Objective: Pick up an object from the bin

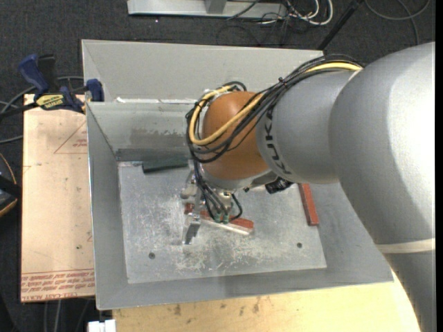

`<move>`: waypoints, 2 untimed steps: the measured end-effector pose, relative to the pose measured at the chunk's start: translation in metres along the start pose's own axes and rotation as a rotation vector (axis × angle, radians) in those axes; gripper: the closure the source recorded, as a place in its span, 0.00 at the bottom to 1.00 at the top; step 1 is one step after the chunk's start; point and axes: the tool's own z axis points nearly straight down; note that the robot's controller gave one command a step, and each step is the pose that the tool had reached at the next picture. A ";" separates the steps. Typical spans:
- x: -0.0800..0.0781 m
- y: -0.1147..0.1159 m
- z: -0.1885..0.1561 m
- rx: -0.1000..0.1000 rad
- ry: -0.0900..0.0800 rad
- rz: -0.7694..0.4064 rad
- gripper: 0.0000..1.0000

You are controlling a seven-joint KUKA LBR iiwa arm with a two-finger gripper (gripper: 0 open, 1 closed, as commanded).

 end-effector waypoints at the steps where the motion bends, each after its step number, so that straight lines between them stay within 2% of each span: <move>1: -0.004 -0.009 0.014 -0.005 0.000 0.005 0.00; 2: -0.049 -0.070 0.013 -0.010 -0.010 -0.118 1.00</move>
Offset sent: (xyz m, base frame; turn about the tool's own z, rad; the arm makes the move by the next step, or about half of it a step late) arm 0.0362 -0.0806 -0.0204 -0.1175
